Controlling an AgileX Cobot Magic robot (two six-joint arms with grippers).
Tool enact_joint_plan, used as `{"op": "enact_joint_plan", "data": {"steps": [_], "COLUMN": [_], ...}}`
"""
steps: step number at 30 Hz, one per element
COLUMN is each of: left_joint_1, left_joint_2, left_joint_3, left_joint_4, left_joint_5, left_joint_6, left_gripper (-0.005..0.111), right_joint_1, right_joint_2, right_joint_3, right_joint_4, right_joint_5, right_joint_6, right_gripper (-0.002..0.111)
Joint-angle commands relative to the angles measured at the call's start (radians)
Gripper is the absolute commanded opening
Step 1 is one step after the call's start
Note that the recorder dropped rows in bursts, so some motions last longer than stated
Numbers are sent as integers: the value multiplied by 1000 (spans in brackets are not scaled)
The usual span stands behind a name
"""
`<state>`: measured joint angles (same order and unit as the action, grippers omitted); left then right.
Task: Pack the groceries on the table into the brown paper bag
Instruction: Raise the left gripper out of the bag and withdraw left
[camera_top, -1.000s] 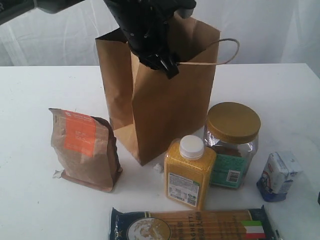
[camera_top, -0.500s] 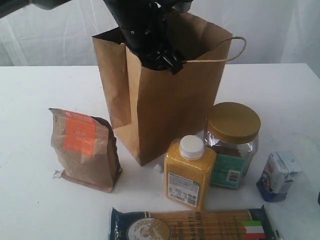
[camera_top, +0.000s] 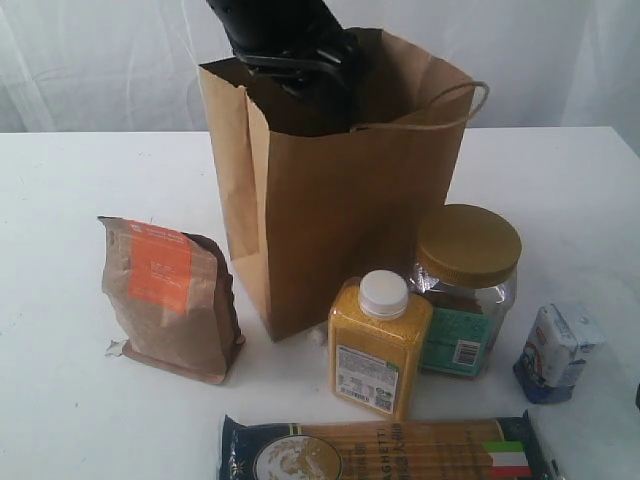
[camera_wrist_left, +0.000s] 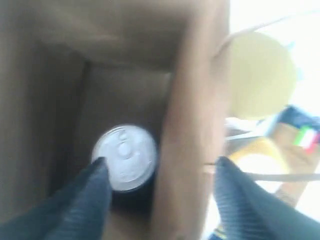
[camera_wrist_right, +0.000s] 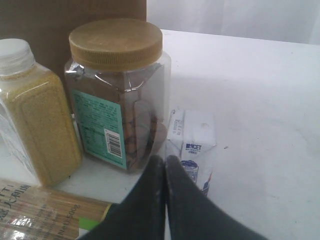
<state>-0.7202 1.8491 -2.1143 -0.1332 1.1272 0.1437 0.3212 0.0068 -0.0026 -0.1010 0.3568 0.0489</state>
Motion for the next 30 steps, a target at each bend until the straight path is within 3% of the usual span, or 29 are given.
{"op": "enact_joint_plan", "data": {"steps": [1,7,14,20,26,30], "left_joint_1": [-1,-1,-1,-1,-1,-1], "left_joint_2": [-49,-111,-226,-364,-528,-664], "left_joint_3": [-4,-4,-4,71,253,440], "left_joint_4": [-111,-130,-137,-48,10,36], "left_joint_5": [-12,-8,-6,-25,-108,-205], "left_joint_6": [34,95,149,143,117,94], "left_gripper": [42,0,0,0,0,0], "right_joint_1": [-2,-2,-2,-2,-2,-2], "right_joint_2": [-7,-7,-7,-7,-7,-7], "right_joint_3": [3,3,3,3,3,3], "right_joint_4": [0,0,0,0,0,0], "right_joint_5": [-14,-14,-14,-14,-14,-14], "right_joint_6": [-8,-8,-8,-8,-8,-8], "right_gripper": [0,0,0,0,0,0]}}
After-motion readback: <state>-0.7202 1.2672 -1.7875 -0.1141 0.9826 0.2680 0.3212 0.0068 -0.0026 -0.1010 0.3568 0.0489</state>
